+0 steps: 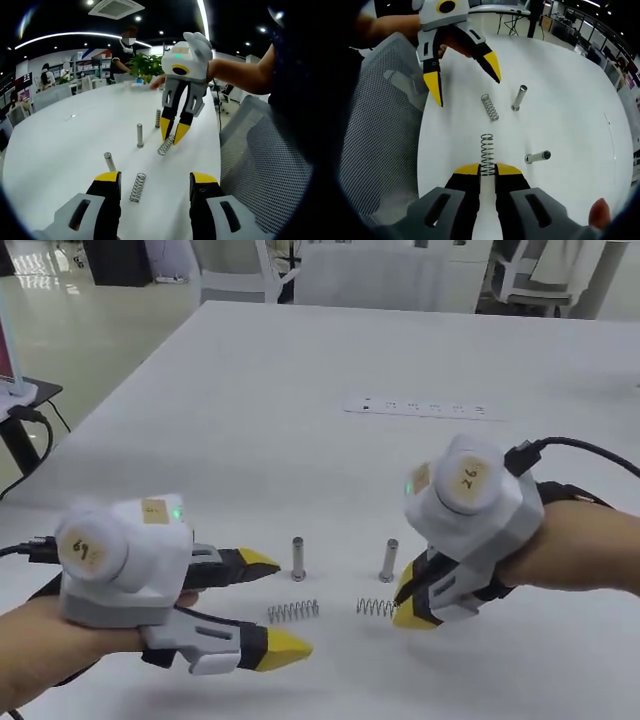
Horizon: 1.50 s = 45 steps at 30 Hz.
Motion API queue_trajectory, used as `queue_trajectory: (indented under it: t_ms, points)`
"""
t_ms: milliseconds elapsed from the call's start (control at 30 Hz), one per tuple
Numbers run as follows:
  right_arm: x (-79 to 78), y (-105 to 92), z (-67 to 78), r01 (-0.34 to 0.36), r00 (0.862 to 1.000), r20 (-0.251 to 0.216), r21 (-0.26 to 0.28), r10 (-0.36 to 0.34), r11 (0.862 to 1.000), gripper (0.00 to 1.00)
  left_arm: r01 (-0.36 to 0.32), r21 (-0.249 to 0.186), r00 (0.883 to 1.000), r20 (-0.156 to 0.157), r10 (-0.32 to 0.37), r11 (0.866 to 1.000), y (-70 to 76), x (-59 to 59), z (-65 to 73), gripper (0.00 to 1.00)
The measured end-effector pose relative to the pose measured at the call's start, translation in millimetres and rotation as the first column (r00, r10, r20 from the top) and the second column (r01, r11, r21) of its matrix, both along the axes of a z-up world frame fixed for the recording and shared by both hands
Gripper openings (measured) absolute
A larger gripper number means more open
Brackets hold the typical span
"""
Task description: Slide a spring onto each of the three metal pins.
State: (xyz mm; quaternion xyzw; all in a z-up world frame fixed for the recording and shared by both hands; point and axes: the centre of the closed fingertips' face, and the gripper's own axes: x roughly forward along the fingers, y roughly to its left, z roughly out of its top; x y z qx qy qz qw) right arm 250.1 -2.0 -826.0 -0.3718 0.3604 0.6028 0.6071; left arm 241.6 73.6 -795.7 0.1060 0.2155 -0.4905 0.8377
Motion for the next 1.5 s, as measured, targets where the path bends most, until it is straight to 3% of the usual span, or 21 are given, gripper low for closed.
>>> queue_trajectory:
  t_ms: [533,1500]
  points:
    - [-4.9,18.1,11.0,-0.048,0.999,0.014,-0.003,0.048,0.999,0.08,0.109,0.032,0.994,0.013,-0.109,0.994,-19.6,-2.5,4.6,0.38]
    - [-16.6,33.1,20.4,-0.119,0.992,0.027,-0.023,0.12,0.993,0.08,0.191,0.08,0.978,0.064,-0.196,0.978,-38.1,-6.3,4.6,0.17]
